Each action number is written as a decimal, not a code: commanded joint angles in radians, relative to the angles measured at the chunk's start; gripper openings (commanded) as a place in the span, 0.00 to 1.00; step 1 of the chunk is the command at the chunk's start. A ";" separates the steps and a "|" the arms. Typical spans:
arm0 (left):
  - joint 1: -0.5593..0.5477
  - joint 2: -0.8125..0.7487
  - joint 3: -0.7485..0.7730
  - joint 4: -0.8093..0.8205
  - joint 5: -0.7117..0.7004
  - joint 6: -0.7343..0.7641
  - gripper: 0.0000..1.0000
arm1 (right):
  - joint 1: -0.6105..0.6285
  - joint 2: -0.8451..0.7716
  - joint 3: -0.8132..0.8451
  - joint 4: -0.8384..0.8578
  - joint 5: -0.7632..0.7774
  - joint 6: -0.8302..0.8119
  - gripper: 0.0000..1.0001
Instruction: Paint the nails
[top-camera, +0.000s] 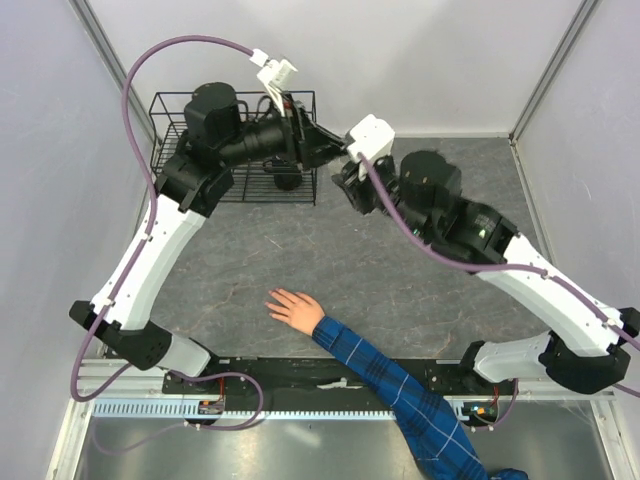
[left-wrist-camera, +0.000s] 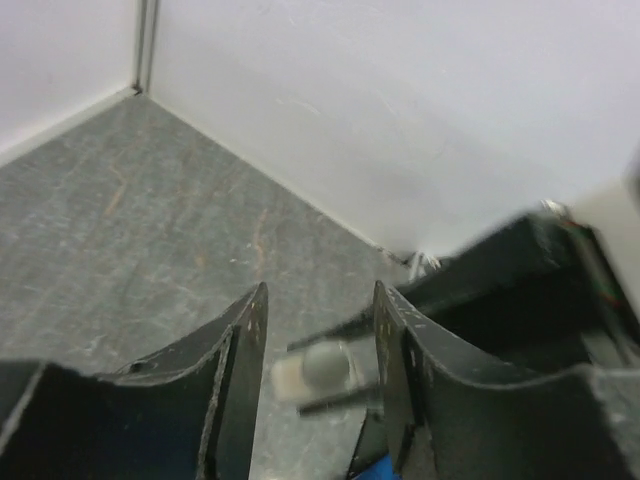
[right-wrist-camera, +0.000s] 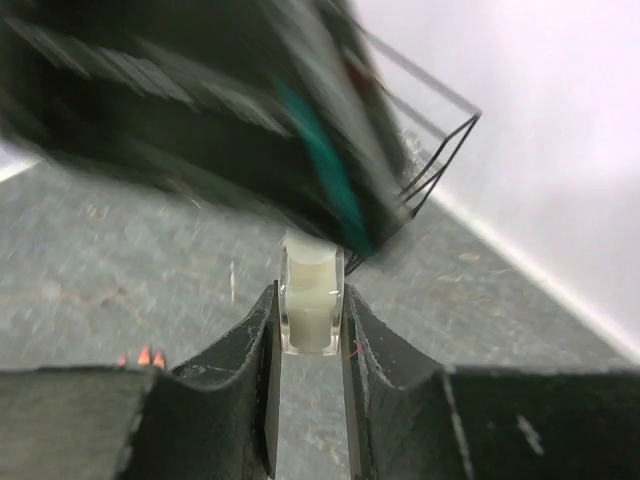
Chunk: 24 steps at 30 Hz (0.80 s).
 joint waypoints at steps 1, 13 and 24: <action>0.112 -0.071 -0.099 0.292 0.320 -0.218 0.56 | -0.184 -0.068 -0.016 0.005 -0.496 0.047 0.00; 0.132 -0.037 -0.190 0.652 0.529 -0.473 0.64 | -0.500 -0.031 -0.061 0.175 -1.133 0.335 0.00; 0.131 0.009 -0.174 0.665 0.492 -0.530 0.64 | -0.561 -0.019 -0.124 0.384 -1.307 0.520 0.00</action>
